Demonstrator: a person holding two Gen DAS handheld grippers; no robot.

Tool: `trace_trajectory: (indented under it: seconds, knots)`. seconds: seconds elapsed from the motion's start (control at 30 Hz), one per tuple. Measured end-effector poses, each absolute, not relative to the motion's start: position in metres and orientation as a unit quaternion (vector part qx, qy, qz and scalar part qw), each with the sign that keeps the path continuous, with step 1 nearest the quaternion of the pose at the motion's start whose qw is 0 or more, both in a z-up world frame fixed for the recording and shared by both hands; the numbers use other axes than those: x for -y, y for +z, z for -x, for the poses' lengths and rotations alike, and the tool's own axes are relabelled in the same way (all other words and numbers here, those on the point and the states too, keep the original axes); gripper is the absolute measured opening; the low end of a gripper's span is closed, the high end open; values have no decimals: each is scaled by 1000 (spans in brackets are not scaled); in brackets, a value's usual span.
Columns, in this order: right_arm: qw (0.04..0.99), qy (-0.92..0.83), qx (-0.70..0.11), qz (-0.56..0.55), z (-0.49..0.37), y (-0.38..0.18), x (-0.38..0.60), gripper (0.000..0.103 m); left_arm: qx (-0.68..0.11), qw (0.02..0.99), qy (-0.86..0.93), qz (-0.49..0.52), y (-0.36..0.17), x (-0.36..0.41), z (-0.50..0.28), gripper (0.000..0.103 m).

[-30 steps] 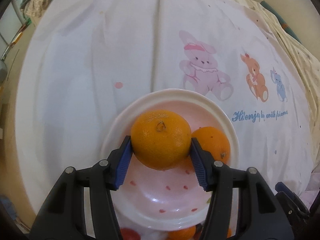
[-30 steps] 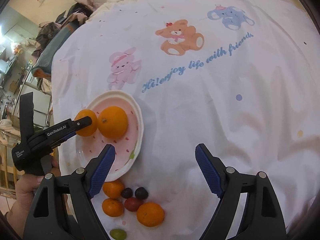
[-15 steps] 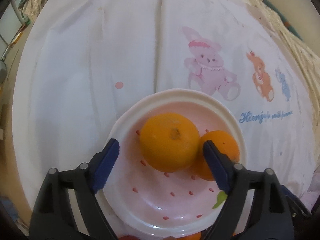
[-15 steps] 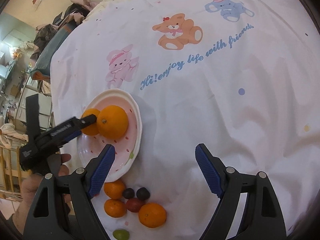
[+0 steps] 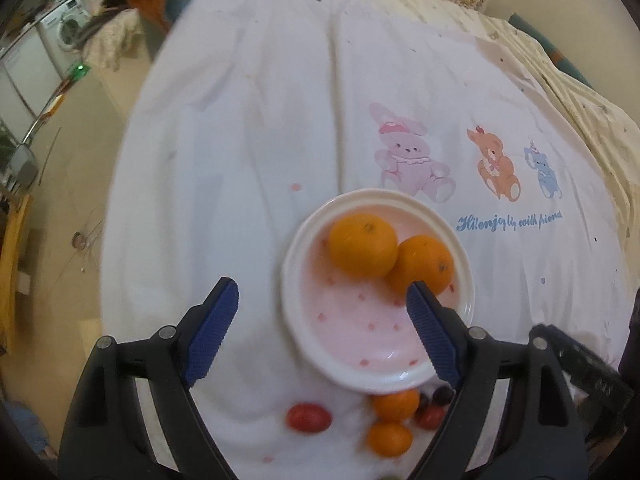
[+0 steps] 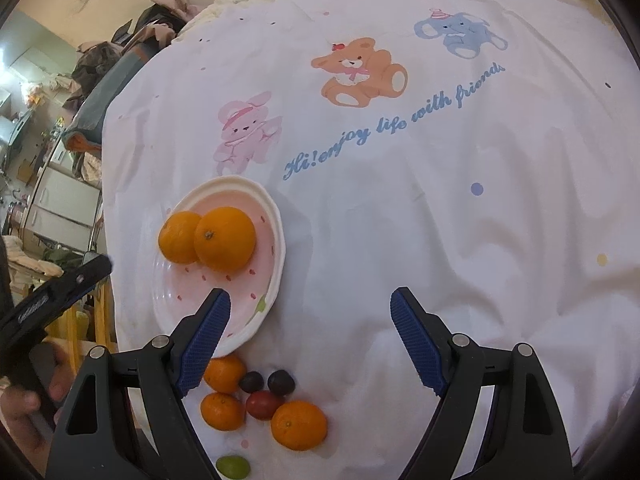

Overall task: Organize fruits
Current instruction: 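Grasp the red tomato with the left gripper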

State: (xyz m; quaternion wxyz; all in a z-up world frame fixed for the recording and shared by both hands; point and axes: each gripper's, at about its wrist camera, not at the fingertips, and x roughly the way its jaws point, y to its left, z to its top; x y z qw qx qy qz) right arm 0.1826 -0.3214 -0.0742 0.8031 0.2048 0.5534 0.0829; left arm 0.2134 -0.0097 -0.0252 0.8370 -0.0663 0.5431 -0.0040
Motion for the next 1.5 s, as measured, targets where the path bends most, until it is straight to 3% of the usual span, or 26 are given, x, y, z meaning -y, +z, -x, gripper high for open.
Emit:
trace_trajectory:
  seconds: [0.53,0.73,1.07,1.1,1.23,1.4,1.5]
  knots:
    - [796,107,-571,-171,-120,-67,303,85,-593,798,30,104,-58,-27,-131,84]
    - [780,78,-585,-206,-114,-79,310,85,-582,812,21,22,-78,-5,-128,83]
    - [774,80,-592,-208,-126,-83,299,85,-623,782,-30,-6,-103,22,-133,83]
    - [773,82,-593,-208,-126,-84,298,85,-624,780,-30,-9,-105,24,-134,81]
    - [770,87,-595,-212,-126,-85,298,85,-637,770,-30,-25,-115,27,-135,55]
    - [774,83,-592,-209,-126,-83,300,85,-634,772,-29,-37,-117,33,-138,51]
    - [772,83,-595,-206,-127,-84,300,85,-632,773,-42,-34,-116,36,-138,35]
